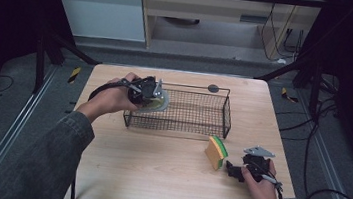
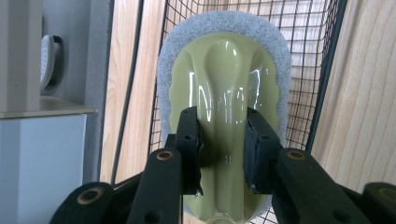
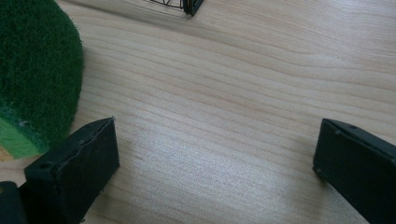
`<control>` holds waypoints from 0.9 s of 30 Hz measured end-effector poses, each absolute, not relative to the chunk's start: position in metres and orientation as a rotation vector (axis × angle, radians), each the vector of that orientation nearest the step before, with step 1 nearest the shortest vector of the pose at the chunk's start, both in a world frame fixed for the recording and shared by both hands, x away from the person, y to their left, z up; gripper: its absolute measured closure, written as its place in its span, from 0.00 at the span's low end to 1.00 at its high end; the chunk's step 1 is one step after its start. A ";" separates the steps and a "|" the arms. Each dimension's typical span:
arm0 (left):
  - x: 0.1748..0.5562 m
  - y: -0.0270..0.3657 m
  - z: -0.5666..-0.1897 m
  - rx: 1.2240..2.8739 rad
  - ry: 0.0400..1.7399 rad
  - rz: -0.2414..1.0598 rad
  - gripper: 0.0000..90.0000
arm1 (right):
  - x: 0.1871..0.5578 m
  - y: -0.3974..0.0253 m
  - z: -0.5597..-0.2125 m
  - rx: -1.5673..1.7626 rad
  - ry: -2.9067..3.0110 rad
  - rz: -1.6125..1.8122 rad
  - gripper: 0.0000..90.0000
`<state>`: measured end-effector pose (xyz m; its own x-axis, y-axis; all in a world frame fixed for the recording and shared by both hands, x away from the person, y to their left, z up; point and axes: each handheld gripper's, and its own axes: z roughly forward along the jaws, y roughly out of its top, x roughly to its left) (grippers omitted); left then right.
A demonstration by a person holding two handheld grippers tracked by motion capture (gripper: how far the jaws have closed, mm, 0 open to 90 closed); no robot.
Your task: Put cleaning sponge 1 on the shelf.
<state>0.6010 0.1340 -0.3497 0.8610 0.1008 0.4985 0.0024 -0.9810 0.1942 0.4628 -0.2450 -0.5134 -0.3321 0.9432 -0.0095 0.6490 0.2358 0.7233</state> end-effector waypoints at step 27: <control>0.609 0.141 -0.363 2.892 0.099 0.686 0.78 | 0.462 -0.244 -0.513 1.457 2.068 0.874 0.01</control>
